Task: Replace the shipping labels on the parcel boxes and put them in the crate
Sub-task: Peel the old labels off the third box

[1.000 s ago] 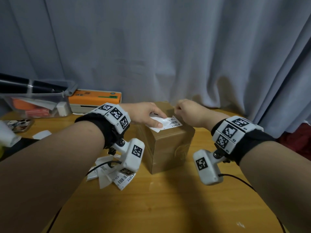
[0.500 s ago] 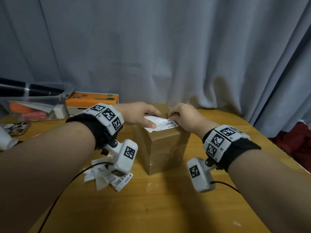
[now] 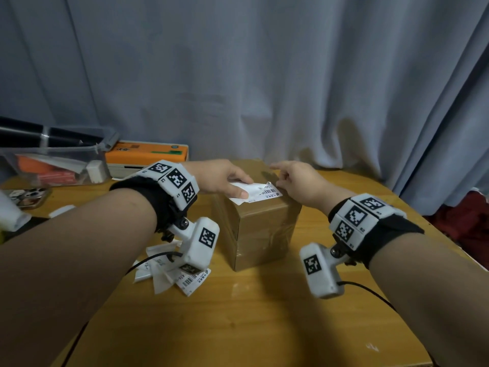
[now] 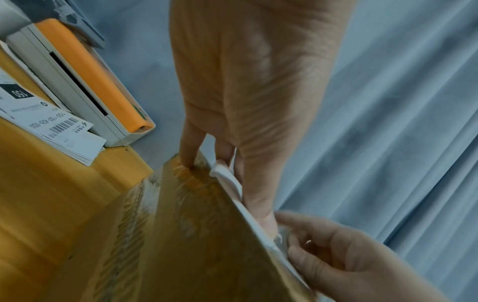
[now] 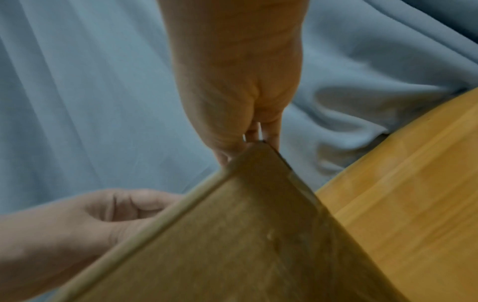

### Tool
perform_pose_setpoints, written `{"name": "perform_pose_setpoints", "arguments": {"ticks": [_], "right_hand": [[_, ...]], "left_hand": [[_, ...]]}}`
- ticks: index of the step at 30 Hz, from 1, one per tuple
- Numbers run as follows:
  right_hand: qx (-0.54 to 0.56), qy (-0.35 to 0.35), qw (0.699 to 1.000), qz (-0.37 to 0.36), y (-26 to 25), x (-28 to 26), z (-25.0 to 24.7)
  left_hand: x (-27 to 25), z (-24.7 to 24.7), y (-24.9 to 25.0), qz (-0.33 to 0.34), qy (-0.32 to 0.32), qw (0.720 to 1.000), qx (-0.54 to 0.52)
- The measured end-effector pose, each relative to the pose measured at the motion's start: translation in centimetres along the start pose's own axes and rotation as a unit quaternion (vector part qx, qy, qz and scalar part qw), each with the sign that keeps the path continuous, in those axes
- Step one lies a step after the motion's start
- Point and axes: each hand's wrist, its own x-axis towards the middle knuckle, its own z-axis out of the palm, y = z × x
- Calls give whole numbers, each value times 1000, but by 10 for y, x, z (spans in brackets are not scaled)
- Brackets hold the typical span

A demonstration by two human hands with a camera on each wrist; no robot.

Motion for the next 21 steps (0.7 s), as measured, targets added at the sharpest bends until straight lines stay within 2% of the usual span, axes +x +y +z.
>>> {"name": "perform_pose_setpoints", "arguments": {"ticks": [2, 6, 9, 12, 17, 21], "right_hand": [[-26, -21, 999, -12, 0, 3, -5], [-10, 17, 1000, -16, -3, 9, -5], [-14, 15, 1000, -11, -7, 13, -3], [-24, -15, 1000, 2, -13, 17, -6], [-112, -94, 989, 33, -24, 23, -4], [-123, -112, 986, 21, -23, 16, -4]], "left_hand": [[0, -1, 1, -5, -2, 1000, 0], [2, -2, 1, -11, -7, 1000, 9], [3, -2, 1, -13, -8, 1000, 18], [5, -5, 4, -18, -19, 999, 28], [11, -10, 12, -30, -31, 997, 70], [11, -9, 14, -33, -24, 995, 86]]}}
